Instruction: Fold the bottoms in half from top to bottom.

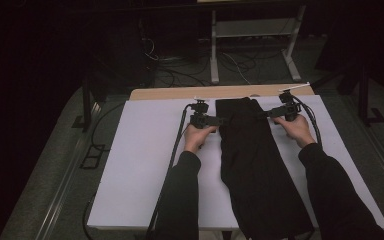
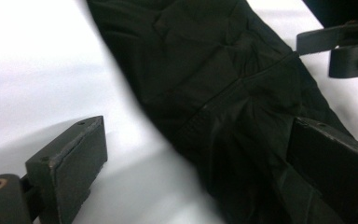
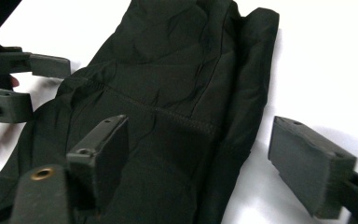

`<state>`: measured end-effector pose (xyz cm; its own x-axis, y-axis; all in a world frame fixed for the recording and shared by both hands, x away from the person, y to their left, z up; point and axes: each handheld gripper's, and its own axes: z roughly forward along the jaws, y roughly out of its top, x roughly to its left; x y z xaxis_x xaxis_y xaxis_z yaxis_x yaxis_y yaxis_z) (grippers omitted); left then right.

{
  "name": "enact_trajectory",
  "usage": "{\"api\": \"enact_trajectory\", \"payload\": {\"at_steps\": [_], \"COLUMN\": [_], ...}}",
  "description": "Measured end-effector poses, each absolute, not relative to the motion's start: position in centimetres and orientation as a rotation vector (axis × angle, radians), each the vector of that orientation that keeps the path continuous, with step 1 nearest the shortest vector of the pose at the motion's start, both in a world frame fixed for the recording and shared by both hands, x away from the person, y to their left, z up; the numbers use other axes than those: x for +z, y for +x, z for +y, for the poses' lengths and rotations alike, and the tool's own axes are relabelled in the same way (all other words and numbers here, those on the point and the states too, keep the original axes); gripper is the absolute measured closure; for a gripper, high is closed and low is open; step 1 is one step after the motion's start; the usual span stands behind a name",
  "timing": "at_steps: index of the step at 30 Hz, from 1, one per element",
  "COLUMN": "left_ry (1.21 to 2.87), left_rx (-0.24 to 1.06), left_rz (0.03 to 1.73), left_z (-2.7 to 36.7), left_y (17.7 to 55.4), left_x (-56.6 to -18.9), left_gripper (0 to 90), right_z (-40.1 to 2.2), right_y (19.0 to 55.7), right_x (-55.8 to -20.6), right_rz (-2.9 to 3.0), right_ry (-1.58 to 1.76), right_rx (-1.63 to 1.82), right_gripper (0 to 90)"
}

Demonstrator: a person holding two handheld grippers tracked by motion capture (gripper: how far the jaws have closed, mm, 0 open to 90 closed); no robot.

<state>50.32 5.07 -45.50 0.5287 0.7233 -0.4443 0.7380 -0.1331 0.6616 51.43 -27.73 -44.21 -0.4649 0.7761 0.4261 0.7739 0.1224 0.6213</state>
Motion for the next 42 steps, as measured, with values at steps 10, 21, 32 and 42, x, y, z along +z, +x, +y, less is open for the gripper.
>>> {"api": "enact_trajectory", "payload": {"at_steps": [10, 21, 32, 42], "left_ry": [1.822, 1.846, 1.805, 1.738], "left_rx": [-0.067, -0.009, 0.018, -0.025], "left_rz": [1.173, 1.195, 1.298, 1.300], "left_z": [4.2, 3.3, 2.9, 2.9], "left_y": [50.2, 49.8, 49.7, 49.7], "left_x": [-45.9, -45.9, -45.8, -45.6], "left_gripper": [6.6, 25.7, 56.8, 85.1], "right_z": [-27.4, -26.7, -25.7, -25.9], "right_y": [51.4, 50.9, 50.7, 50.4], "right_x": [-44.9, -45.6, -45.9, -45.5], "right_rz": [2.360, 2.314, 2.342, 2.353], "right_ry": [1.648, 1.636, 1.603, 1.581], "right_rx": [1.298, 1.265, 1.254, 1.265], "right_gripper": [29.2, 48.5, 76.3, 83.0]}}
